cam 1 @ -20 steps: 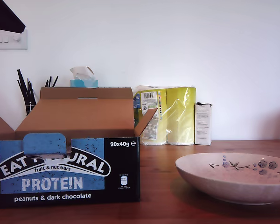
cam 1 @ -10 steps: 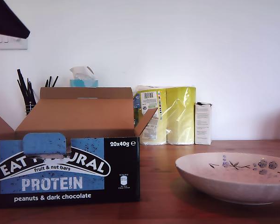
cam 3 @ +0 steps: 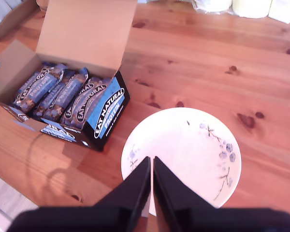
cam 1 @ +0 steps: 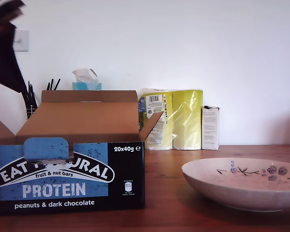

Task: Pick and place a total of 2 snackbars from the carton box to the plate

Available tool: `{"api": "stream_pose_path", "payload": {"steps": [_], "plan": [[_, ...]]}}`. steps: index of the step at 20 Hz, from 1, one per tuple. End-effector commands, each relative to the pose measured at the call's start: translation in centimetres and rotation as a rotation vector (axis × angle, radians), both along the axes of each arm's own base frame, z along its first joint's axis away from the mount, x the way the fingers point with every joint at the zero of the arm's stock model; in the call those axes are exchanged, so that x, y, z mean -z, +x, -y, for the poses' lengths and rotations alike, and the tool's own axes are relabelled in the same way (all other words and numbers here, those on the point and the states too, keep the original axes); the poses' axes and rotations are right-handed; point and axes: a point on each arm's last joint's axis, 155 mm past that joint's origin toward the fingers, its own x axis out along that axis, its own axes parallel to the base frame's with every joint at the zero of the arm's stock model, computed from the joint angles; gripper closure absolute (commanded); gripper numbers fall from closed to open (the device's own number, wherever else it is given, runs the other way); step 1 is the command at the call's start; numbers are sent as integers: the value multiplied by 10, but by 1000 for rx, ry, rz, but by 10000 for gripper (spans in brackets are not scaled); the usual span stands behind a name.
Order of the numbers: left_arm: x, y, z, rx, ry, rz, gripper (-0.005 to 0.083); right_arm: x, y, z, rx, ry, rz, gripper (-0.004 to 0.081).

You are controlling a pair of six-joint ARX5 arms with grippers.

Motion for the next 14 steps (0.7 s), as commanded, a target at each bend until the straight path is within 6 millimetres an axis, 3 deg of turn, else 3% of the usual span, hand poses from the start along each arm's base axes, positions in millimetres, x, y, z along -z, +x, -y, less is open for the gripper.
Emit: {"api": "stream_pose_path", "payload": {"steps": [1,2,4,9,14], "plan": [[12,0,5,-8,46,-80,482,-5,1,-4,-17,9,26,783],[15,1,11,-12,62,-125,336,-5,1,-4,-19,8,29,783],[24,7,12,-42,123,-202,232,-6,1,-4,-20,6,31,783],[42,29,9,-77,258,-255,200,-7,2,-4,-24,1,40,783],[62,33,5,-88,313,-304,200,-7,2,-4,-35,-13,52,783]]}}
